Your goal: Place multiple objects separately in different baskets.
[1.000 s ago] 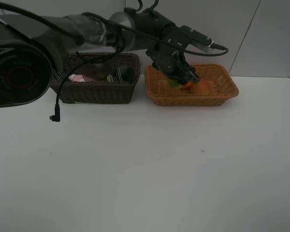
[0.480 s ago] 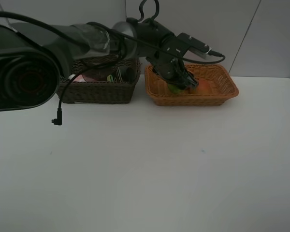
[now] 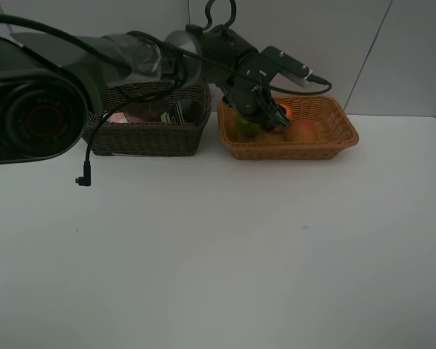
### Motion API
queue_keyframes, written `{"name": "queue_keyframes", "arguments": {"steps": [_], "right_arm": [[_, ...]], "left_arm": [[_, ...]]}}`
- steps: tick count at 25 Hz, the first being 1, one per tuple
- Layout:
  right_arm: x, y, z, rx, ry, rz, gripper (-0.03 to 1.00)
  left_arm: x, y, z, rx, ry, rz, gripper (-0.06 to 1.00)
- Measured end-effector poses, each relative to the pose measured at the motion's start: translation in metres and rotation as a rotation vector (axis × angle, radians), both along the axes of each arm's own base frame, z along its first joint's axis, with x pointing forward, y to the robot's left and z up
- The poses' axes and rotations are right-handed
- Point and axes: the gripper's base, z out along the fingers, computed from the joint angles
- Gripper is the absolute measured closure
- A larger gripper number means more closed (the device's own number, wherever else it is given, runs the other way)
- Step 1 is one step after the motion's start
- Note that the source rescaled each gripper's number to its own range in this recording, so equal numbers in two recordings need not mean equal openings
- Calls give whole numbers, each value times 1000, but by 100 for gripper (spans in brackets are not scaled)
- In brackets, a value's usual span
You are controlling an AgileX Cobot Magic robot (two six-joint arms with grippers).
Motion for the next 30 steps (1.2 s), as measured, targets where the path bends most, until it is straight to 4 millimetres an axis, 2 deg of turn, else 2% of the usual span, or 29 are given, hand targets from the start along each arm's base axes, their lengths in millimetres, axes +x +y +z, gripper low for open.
{"name": "queue_keyframes", "arguments": {"steps": [6, 9, 12, 16, 19, 21, 23, 26, 30], "right_arm": [[0, 0, 0, 0, 0, 0, 0], [0, 0, 0, 0, 0, 0, 0], [0, 0, 0, 0, 0, 0, 0], [0, 0, 0, 0, 0, 0, 0], [0, 0, 0, 0, 0, 0, 0], [0, 0, 0, 0, 0, 0, 0], [0, 0, 0, 0, 0, 0, 0], [0, 0, 0, 0, 0, 0, 0], [0, 0, 0, 0, 0, 0, 0]], "left_arm": [[0, 0, 0, -4, -1, 2, 6], [-1, -1, 1, -3, -1, -1, -2], [-4, -2, 7, -7, 3, 2, -5], [-11, 3, 37, -12, 33, 32, -5], [-19, 16, 72, -26, 77, 72, -5], [-25, 32, 91, -59, 111, 103, -5], [-30, 61, 110, -107, 149, 157, -5], [-37, 118, 129, -131, 181, 259, -5], [-52, 201, 140, -129, 208, 421, -5]]}}
